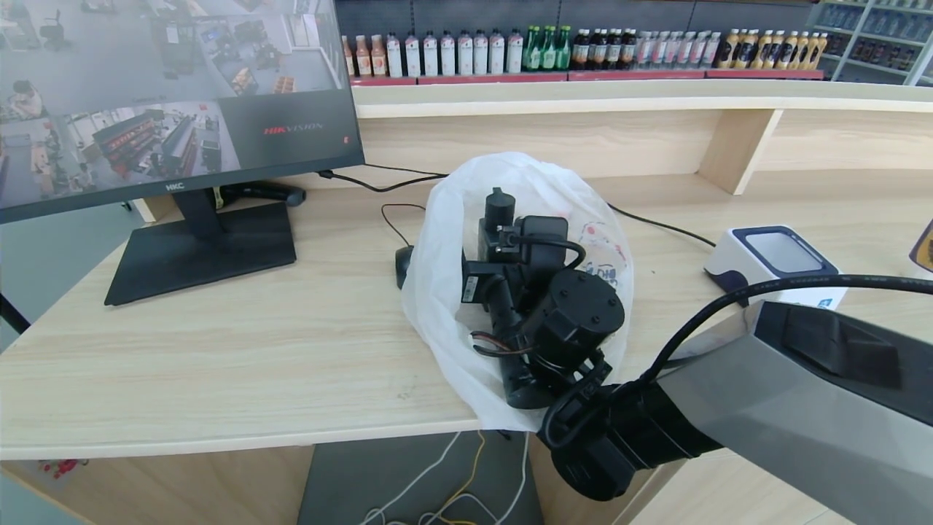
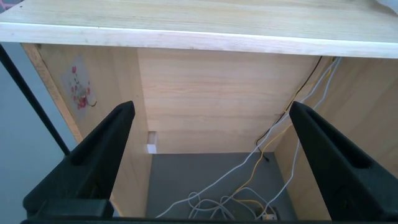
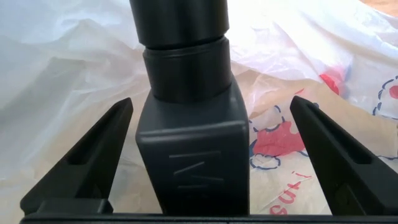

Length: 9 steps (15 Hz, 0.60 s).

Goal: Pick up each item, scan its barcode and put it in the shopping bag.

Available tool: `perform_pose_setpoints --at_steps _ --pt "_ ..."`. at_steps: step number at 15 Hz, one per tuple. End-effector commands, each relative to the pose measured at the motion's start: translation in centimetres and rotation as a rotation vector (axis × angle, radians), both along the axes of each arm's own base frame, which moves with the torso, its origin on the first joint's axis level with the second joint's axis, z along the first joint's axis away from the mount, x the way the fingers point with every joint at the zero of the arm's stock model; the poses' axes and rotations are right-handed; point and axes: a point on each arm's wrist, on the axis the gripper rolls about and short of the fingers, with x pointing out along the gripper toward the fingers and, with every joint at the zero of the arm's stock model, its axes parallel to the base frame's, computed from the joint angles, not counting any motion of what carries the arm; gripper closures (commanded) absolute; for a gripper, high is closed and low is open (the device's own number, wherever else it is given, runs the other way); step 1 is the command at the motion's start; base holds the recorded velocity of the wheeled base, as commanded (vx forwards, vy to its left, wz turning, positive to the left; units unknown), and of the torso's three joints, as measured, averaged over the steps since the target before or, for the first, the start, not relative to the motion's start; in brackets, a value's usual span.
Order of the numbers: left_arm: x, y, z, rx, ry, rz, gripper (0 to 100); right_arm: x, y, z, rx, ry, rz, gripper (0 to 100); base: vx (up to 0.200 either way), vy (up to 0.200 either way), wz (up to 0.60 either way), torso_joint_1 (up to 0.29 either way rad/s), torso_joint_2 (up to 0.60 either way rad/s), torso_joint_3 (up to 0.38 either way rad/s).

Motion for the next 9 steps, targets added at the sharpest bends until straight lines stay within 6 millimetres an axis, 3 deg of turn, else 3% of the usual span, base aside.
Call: perform_pose_setpoints --at_steps 1,9 --pt "0.0 0.0 0.0 0.0 0.0 0.0 0 -0.1 0.1 -0.1 -0.001 0.001 0.002 0 0.0 0.0 0.0 0.0 0.0 0.0" --pt "0.0 0.0 0.0 0.0 0.0 -0.002 0 -0.4 -0.2 1.1 -0.009 -0.016 -0.009 0 0.0 0.0 0.0 0.0 0.0 0.0"
